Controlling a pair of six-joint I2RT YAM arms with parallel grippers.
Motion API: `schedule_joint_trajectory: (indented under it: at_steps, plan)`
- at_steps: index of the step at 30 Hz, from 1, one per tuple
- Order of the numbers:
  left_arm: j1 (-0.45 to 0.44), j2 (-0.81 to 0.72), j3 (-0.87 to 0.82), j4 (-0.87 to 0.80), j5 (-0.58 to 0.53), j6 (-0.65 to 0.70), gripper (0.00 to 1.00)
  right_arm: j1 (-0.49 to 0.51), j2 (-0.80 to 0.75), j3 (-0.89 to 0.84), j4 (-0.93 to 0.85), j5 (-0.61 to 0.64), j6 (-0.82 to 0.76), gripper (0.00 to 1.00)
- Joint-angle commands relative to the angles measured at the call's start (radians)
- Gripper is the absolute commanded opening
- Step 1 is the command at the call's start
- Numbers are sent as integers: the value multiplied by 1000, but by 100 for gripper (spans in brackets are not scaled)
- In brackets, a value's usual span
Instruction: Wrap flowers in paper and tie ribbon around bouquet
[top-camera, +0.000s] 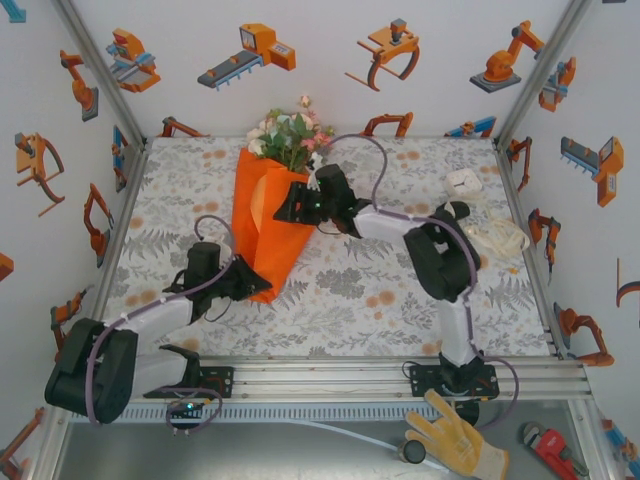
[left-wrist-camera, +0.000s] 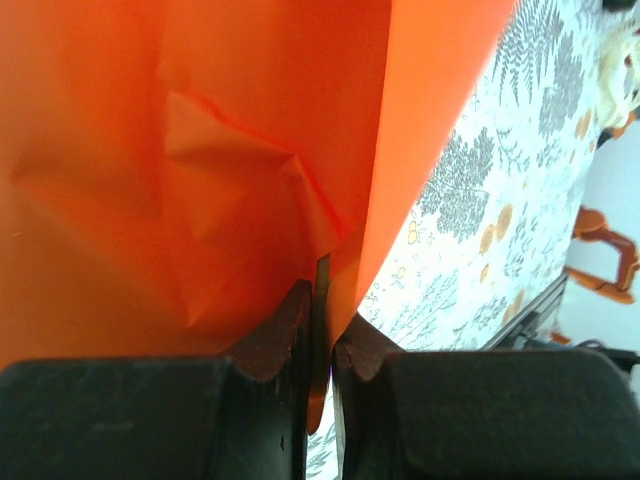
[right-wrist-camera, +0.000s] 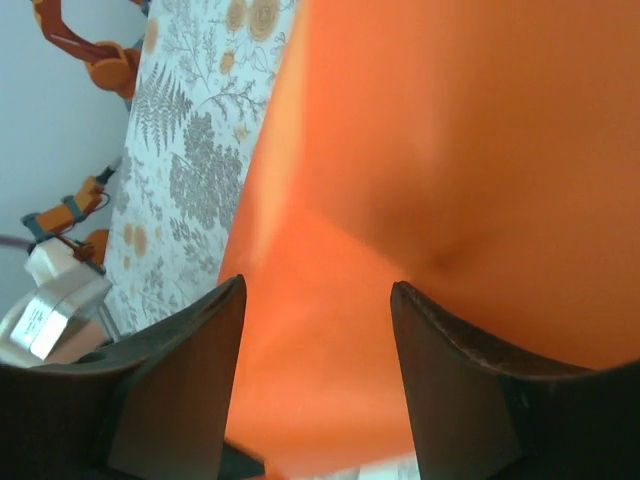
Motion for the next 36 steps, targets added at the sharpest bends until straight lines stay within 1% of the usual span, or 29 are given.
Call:
schedule_joint_trajectory:
  at_steps: [1, 3, 6, 8, 10, 12, 15, 19, 22, 23, 25, 27, 30, 32, 34, 36]
  plan:
    - [-38, -23, 67, -62, 5, 171, 17, 3, -203, -125, 9, 230, -24, 65]
    - [-78, -5, 90, -75, -1, 220, 18, 4, -272, -215, 29, 280, 1, 68]
    - [-142, 40, 117, -68, -26, 252, 26, 15, -332, -303, 46, 319, 76, 70]
    - [-163, 73, 127, -46, -34, 244, 30, 33, -347, -333, 40, 333, 121, 71]
    - [-168, 97, 122, -2, -39, 217, 37, 62, -349, -336, 2, 374, 138, 71]
    - [-170, 109, 119, 24, -40, 198, 41, 74, -335, -334, -33, 403, 138, 72]
    - [-173, 115, 117, 39, -33, 194, 49, 75, -303, -328, -38, 388, 145, 72]
    - [-174, 95, 114, 28, -39, 186, 52, 75, -267, -313, -48, 380, 160, 73]
    - [-172, 47, 116, 7, -51, 179, 53, 75, -257, -306, -101, 426, 170, 72]
    - [-172, 28, 119, -2, -51, 176, 53, 75, -256, -306, -116, 435, 174, 69]
    - [-169, -25, 128, -31, -56, 159, 54, 75, -259, -309, -134, 441, 182, 52]
    - [-158, -79, 137, -54, -55, 137, 55, 75, -266, -308, -141, 435, 188, 39]
    - [-131, -168, 166, -140, -95, 107, 56, 76, -278, -304, -151, 424, 194, 22]
    - [-96, -203, 204, -239, -146, 104, 58, 78, -282, -297, -165, 420, 191, 17]
    - [-47, -201, 253, -331, -189, 116, 58, 79, -286, -292, -174, 416, 185, 8]
    - [-2, -174, 269, -343, -200, 133, 57, 78, -288, -292, -177, 408, 183, 2]
